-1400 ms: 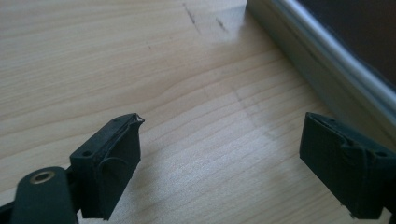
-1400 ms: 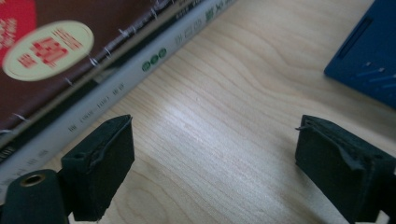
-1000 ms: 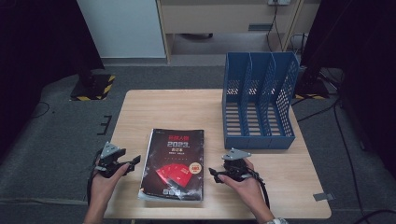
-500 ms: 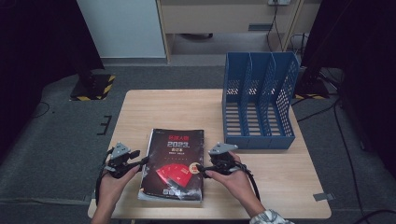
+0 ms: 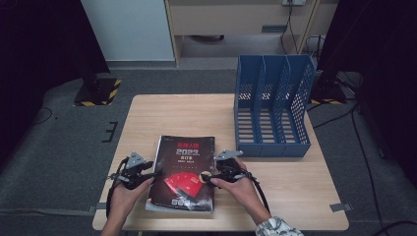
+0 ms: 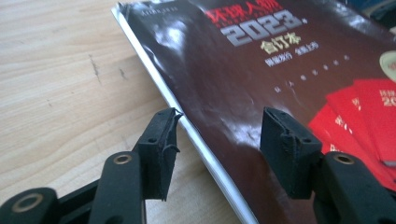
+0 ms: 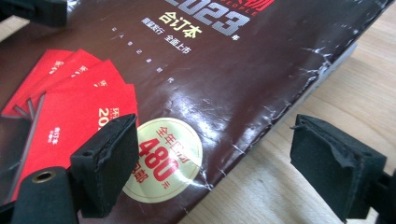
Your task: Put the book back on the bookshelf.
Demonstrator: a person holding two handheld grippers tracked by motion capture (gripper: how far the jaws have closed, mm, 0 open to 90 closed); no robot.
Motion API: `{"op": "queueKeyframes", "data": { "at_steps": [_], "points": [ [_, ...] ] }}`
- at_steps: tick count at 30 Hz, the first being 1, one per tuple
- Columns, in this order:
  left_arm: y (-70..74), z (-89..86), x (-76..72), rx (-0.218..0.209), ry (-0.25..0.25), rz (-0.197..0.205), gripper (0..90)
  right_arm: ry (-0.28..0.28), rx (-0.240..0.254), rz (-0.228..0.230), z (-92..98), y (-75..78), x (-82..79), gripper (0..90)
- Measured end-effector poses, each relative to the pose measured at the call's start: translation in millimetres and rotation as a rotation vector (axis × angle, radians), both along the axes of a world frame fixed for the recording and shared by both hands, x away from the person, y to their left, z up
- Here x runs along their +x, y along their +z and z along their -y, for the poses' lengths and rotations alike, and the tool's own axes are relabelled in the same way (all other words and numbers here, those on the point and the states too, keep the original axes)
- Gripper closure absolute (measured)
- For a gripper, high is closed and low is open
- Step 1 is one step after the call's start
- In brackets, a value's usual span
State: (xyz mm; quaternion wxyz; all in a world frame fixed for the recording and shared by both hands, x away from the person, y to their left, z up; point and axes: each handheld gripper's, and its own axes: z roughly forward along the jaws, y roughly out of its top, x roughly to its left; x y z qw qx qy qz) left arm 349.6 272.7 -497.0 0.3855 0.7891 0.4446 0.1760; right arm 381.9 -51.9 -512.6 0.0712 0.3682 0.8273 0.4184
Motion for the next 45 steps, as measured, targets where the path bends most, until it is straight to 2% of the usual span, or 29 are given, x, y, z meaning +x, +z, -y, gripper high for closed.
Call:
{"op": "queueKeyframes", "data": {
  "at_steps": [6,9,16,23,26,36,40,45],
  "points": [
    [-1.9,-1.3,1.1,-0.017,-0.009,-0.016,47.6,0.001,0.023,-0.030,0.7,-2.6,2.2,14.4],
    [-2.0,-1.0,1.1,-0.015,-0.010,-0.017,48.4,0.000,0.049,-0.054,0.8,-5.5,3.6,14.4],
    [-3.2,-1.7,1.3,-0.029,-0.008,-0.019,48.4,0.023,0.081,-0.063,-2.0,-7.8,3.1,16.6],
    [-3.5,-2.1,1.3,-0.031,-0.009,-0.021,48.3,0.014,0.079,-0.052,-3.2,-5.3,1.8,17.7],
    [-4.0,-2.7,1.2,-0.039,-0.007,-0.024,48.4,0.000,0.058,-0.039,-4.9,-3.0,0.7,18.4],
    [-3.9,-3.4,1.4,-0.045,-0.014,-0.031,49.5,-0.015,0.088,-0.024,-4.6,2.5,0.8,18.4],
    [-4.3,-0.8,2.0,-0.050,-0.023,-0.031,50.4,-0.020,0.125,-0.012,-3.4,7.8,2.6,20.0],
    [-4.7,1.4,2.5,-0.046,-0.026,-0.025,50.5,-0.004,0.118,0.004,-5.8,11.9,4.9,24.3]
  ]
}}
